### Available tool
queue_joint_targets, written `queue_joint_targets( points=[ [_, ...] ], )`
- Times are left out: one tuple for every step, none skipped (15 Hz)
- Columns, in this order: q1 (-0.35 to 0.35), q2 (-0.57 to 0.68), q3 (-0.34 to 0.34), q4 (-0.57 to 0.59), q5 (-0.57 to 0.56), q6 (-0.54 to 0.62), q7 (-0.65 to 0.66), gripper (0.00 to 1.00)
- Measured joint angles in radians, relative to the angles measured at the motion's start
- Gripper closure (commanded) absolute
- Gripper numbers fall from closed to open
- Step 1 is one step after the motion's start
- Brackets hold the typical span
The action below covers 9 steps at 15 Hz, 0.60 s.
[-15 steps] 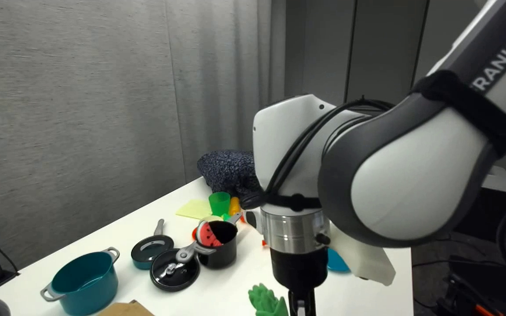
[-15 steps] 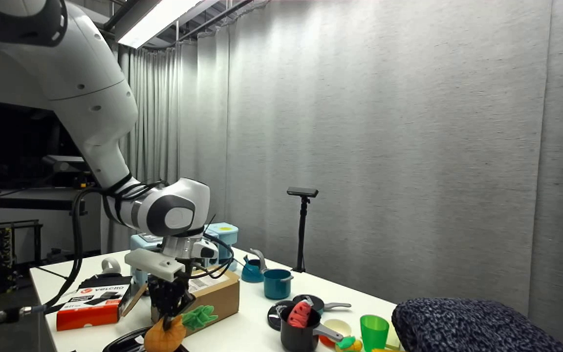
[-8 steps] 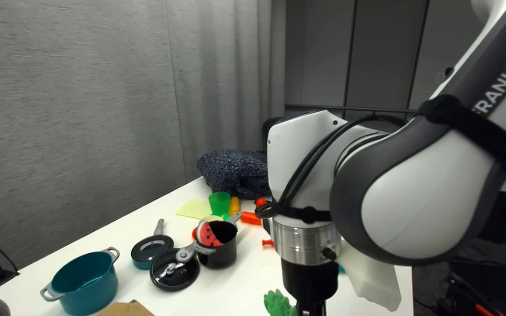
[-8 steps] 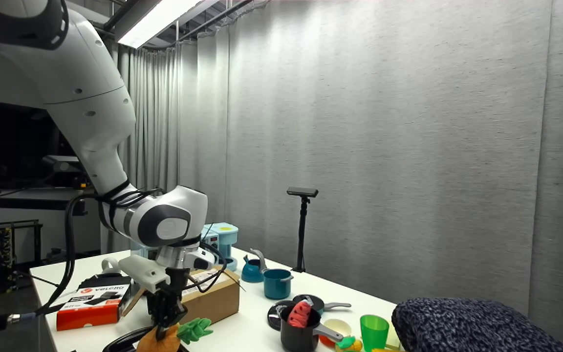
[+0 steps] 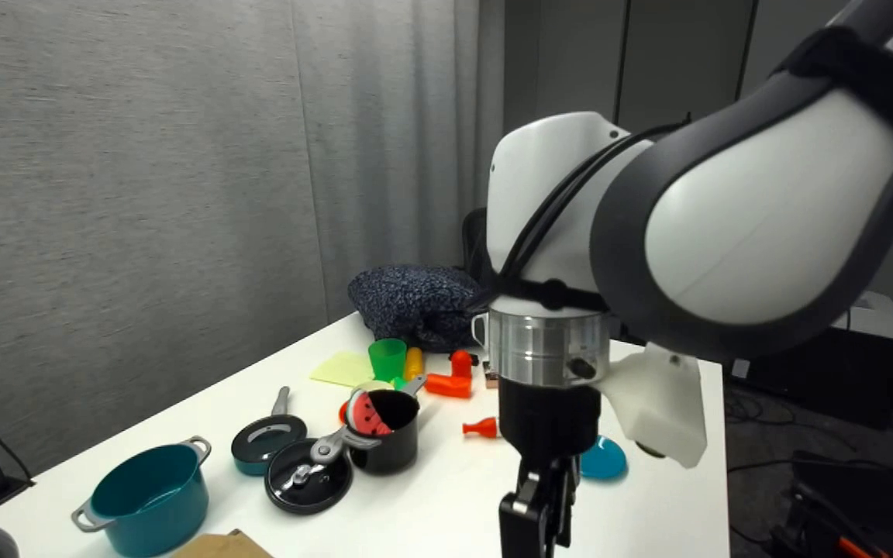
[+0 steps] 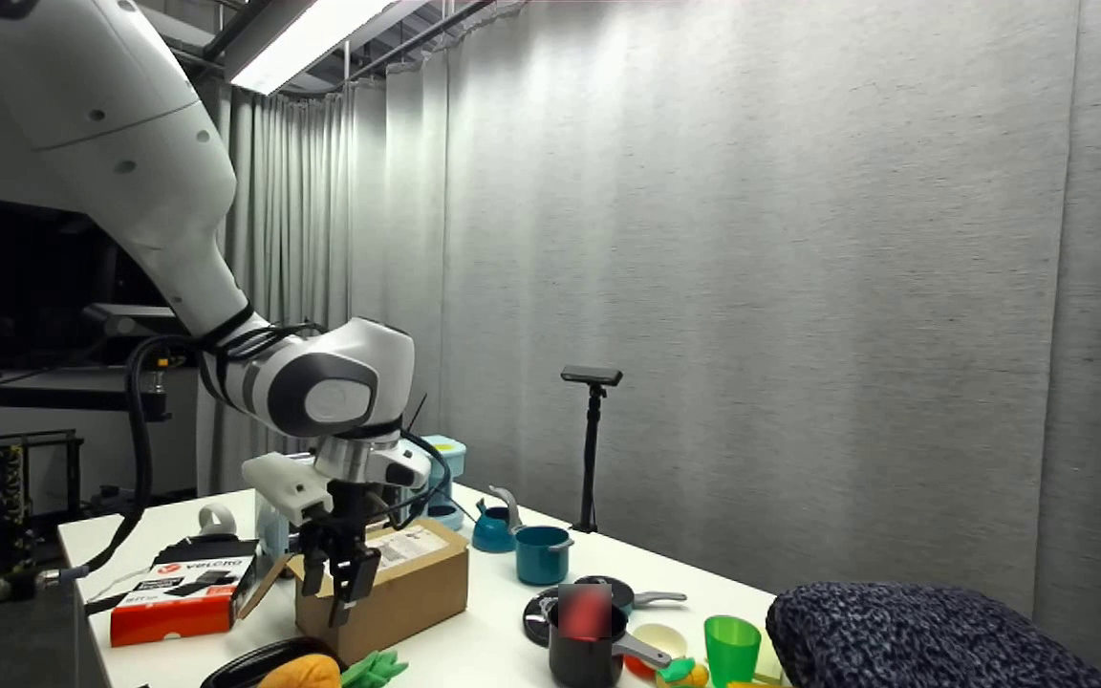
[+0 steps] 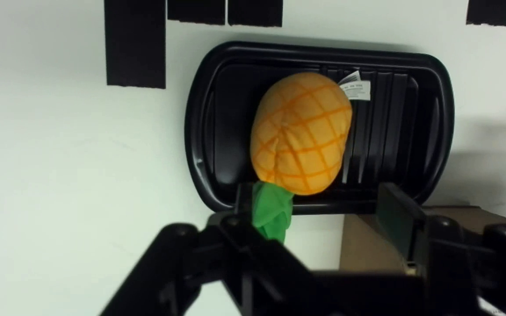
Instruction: Remove the pineapple plush toy from the black pot and put it on the table
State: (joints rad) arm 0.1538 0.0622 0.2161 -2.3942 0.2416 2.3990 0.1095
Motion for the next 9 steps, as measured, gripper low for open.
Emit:
queue_joint_targets(
  points=[
    [0.000, -0.025, -0.011, 0.000, -0.008, -0.036, 0.017, 0.00],
    [-0.001, -0.050, -0.021, 0.001, -0.020, -0.069, 0.038, 0.00],
    [-0.001, -0.074, -0.031, 0.001, -0.042, -0.096, 0.071, 0.00],
    [-0.003, -0.096, -0.040, 0.002, -0.076, -0.121, 0.118, 0.00],
    [-0.004, -0.117, -0.048, 0.004, -0.119, -0.145, 0.177, 0.00],
    [-0.007, -0.137, -0.053, 0.007, -0.157, -0.164, 0.237, 0.00],
    [-0.010, -0.154, -0.054, 0.009, -0.189, -0.177, 0.293, 0.00],
    [-0.012, -0.168, -0.054, 0.014, -0.212, -0.186, 0.340, 0.00],
    [-0.012, -0.178, -0.054, 0.018, -0.221, -0.193, 0.366, 0.00]
  ],
)
